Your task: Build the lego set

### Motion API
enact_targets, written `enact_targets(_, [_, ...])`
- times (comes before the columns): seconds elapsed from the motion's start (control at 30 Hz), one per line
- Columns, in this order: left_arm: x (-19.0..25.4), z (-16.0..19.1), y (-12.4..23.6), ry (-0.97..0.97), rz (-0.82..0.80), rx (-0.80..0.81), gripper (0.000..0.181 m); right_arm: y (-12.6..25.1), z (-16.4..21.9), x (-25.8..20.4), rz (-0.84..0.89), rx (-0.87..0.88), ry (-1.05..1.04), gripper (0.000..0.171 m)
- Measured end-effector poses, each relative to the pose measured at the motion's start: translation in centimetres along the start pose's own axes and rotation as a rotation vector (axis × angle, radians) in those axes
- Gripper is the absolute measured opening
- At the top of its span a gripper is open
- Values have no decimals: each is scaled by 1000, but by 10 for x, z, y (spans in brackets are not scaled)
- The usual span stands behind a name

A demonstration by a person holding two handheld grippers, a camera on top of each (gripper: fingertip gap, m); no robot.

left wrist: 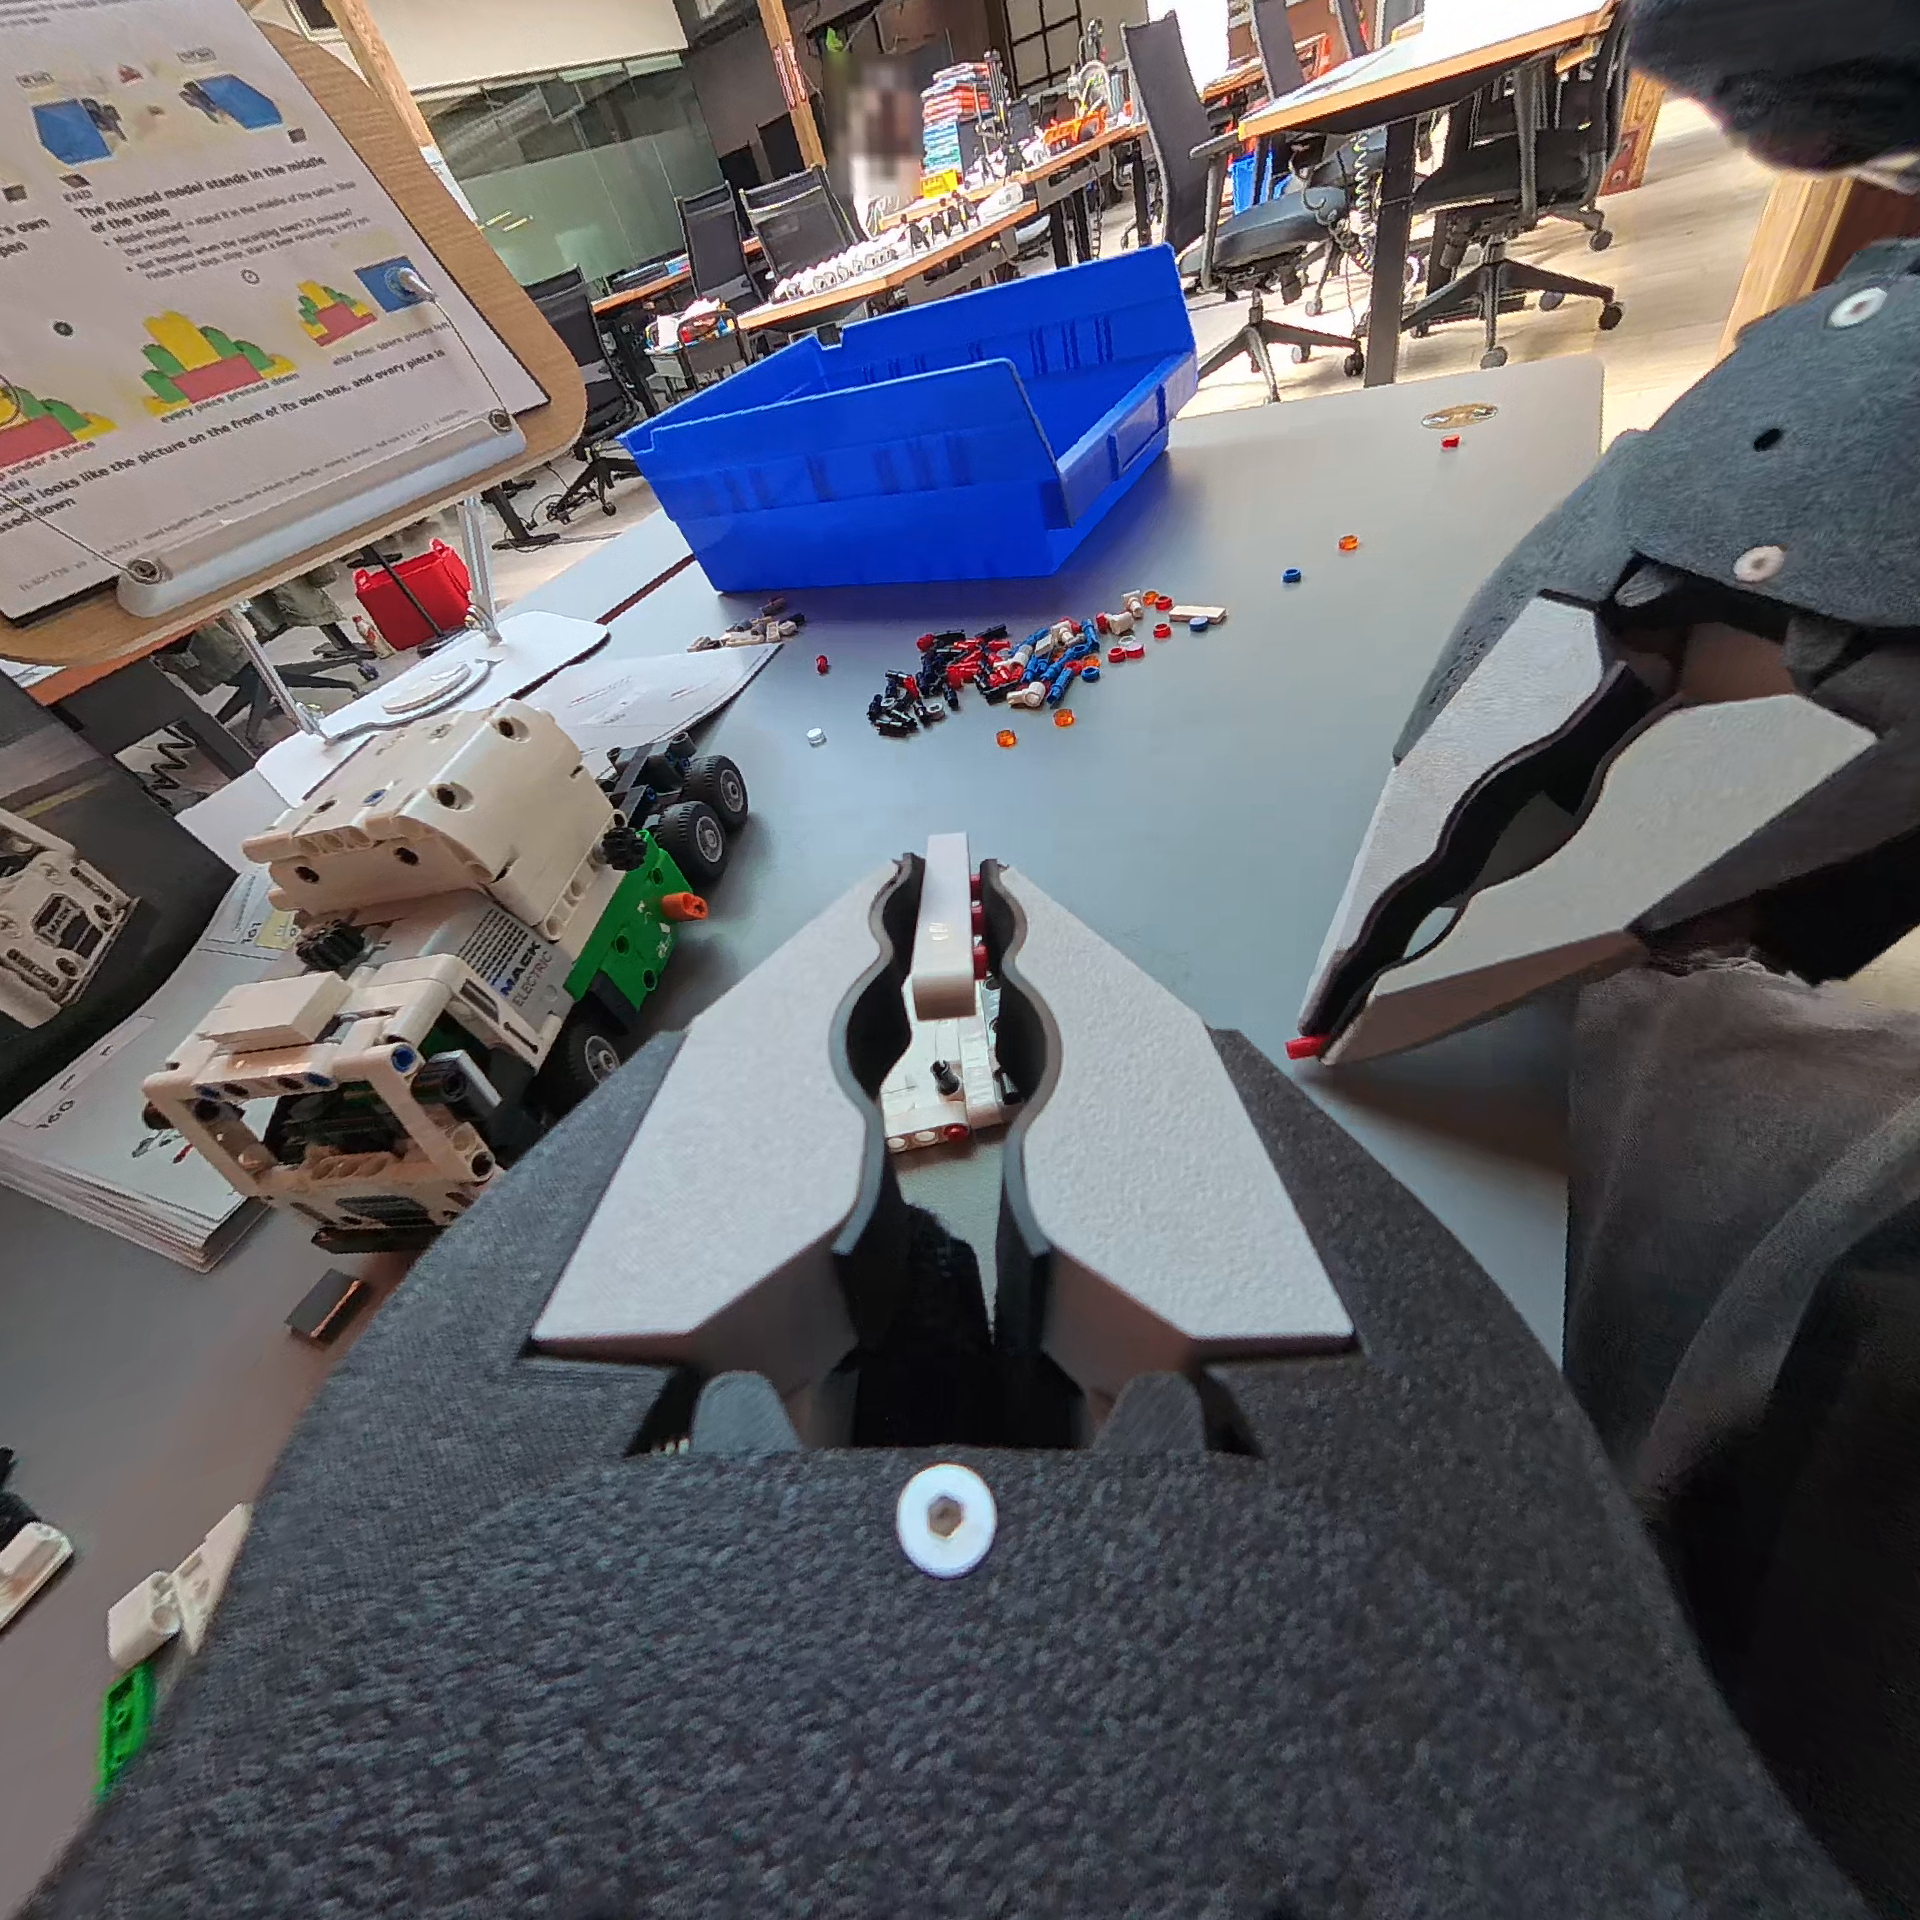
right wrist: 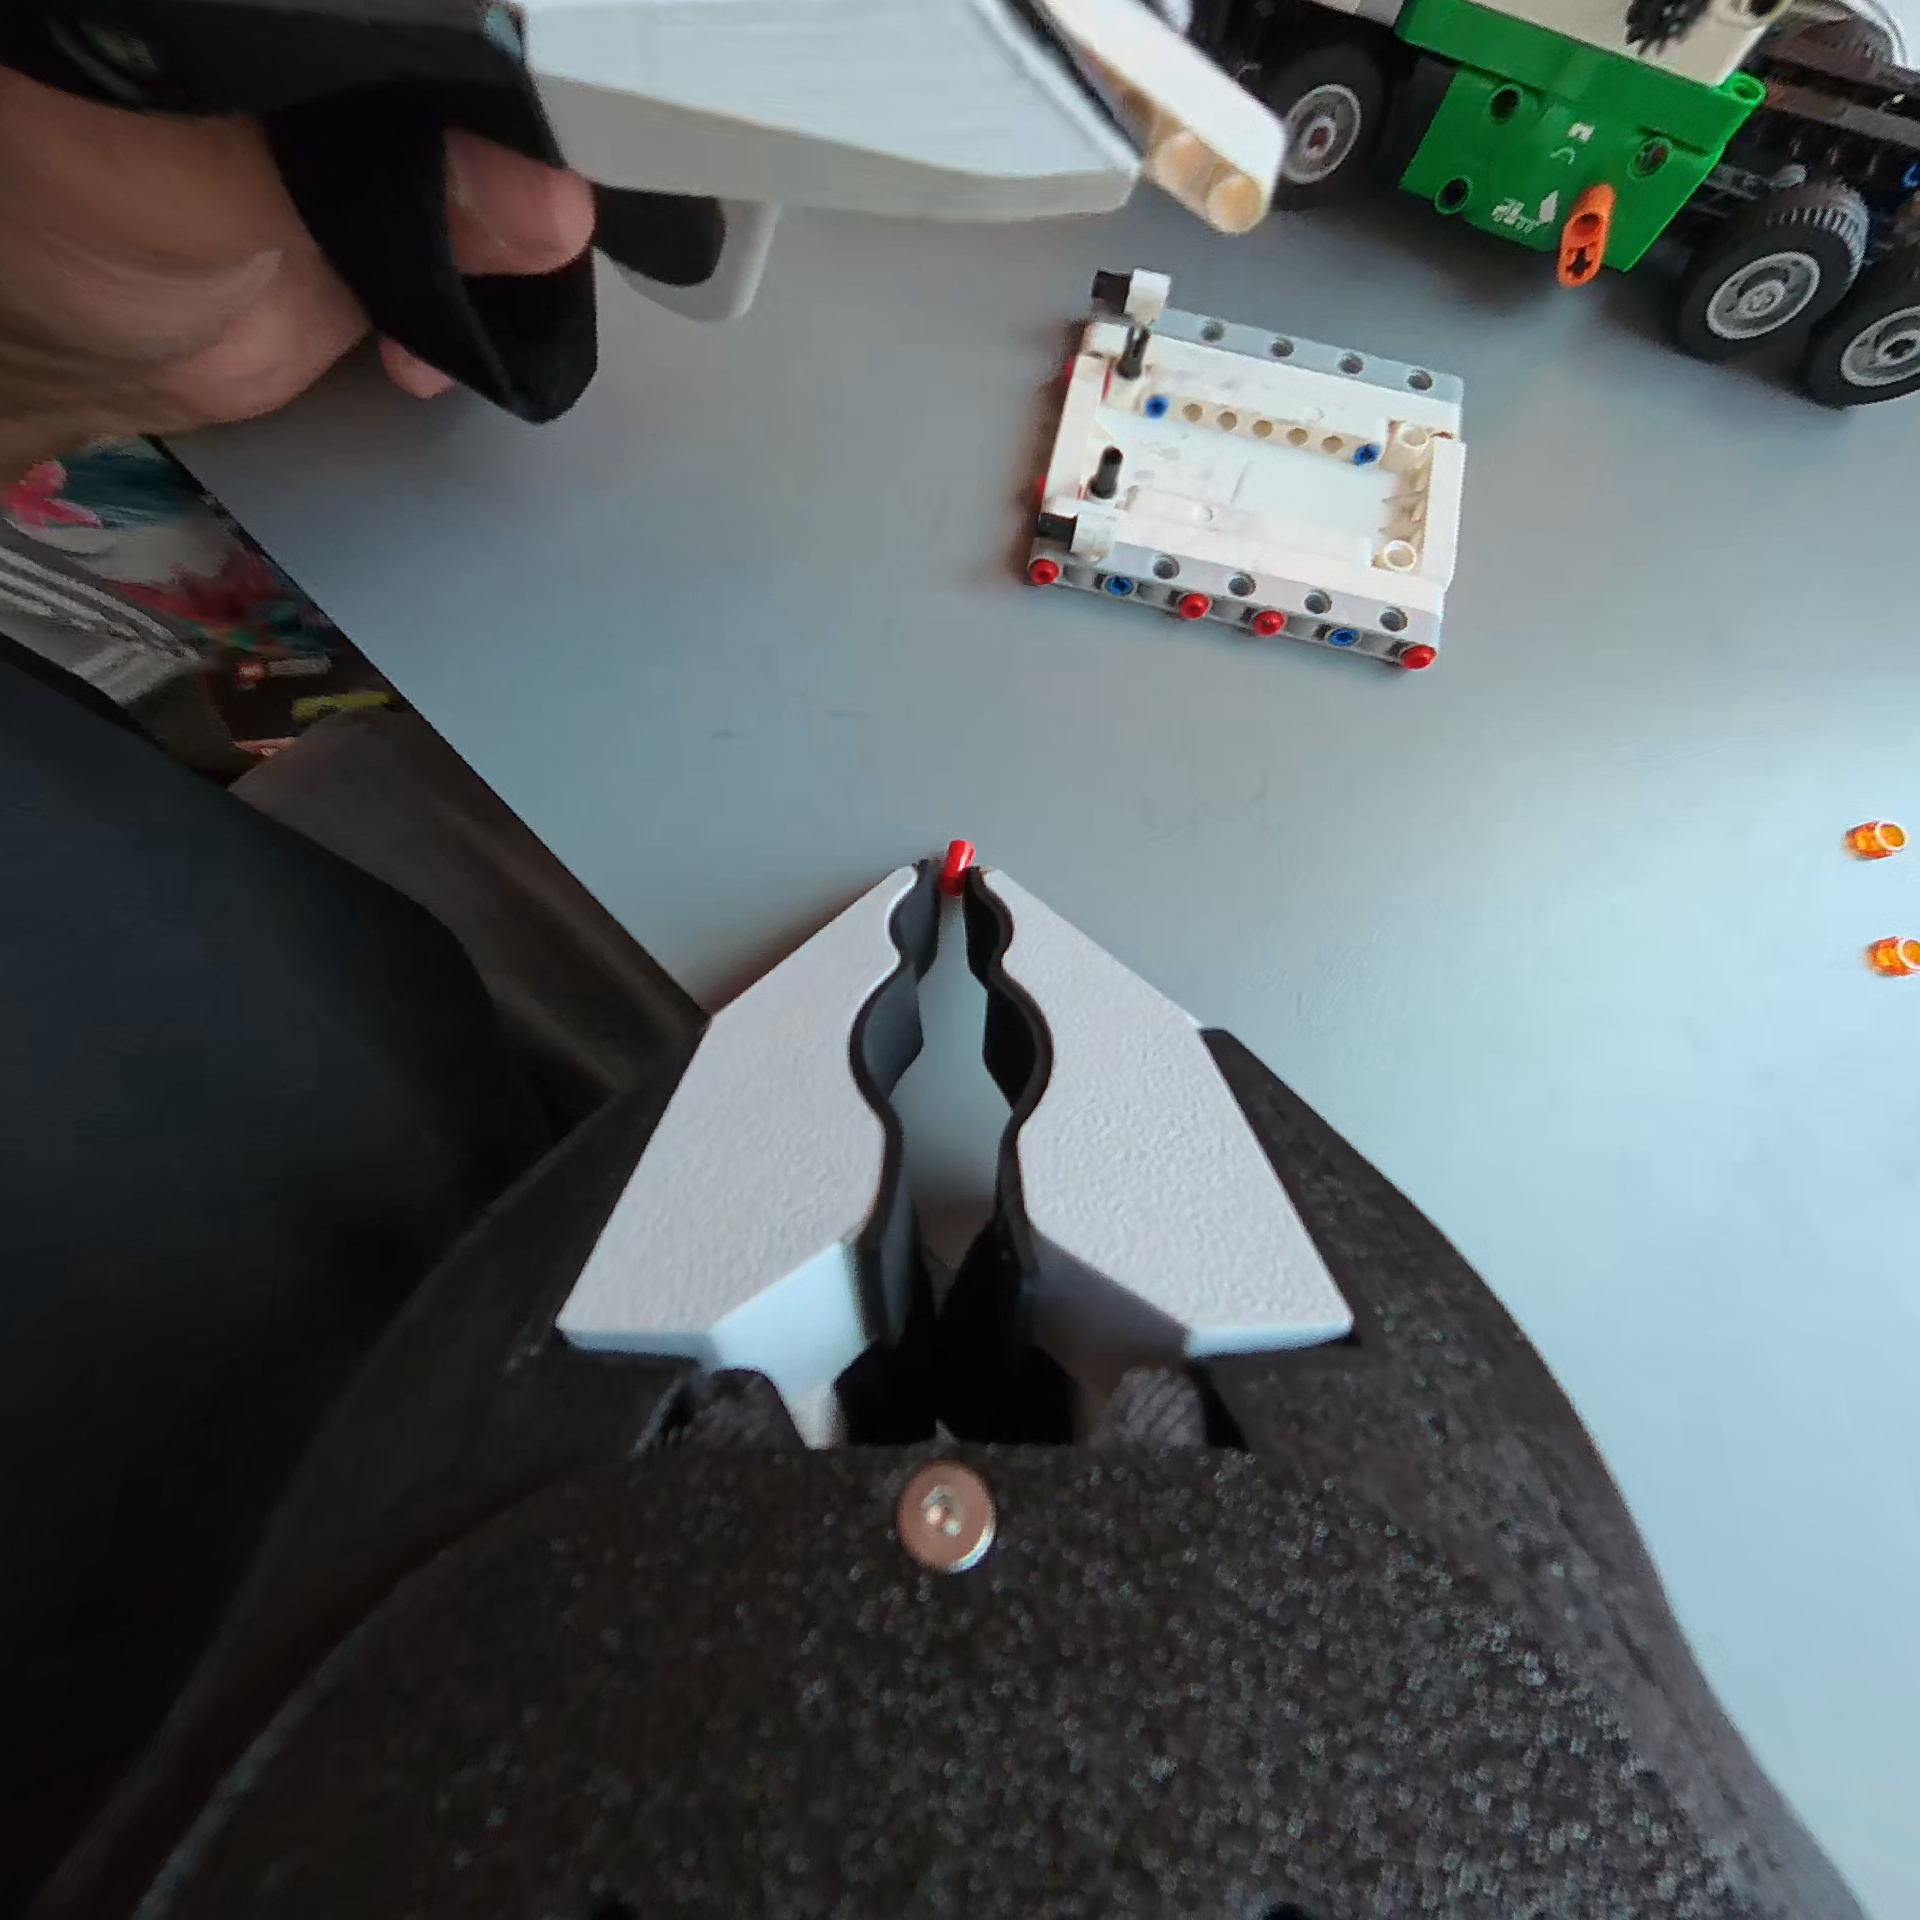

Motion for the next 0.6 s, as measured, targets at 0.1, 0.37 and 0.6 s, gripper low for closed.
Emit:
enact_targets(0.1, [4, 0, 0, 21, 42, 0, 8, 7, -18, 3, -121, 131, -141, 3])
enact_targets(0.37, [13, -10, 5, 48, 112, 66, 8, 23, -77, 23, -589, 441, -572, 3])
enact_targets(0.6, [18, -14, 7, 59, 147, 93, 8, 20, -83, 22, -747, 493, -709, 3])
Point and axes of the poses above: each gripper's, where its closed fingertips meet, y back along the fingers, z out of its underside, x = y × z across the jaws, the point moved 1 cm from there along y, back along the fingers, and after that the axes turned 3 degrees about y, right-handed, at the moved point
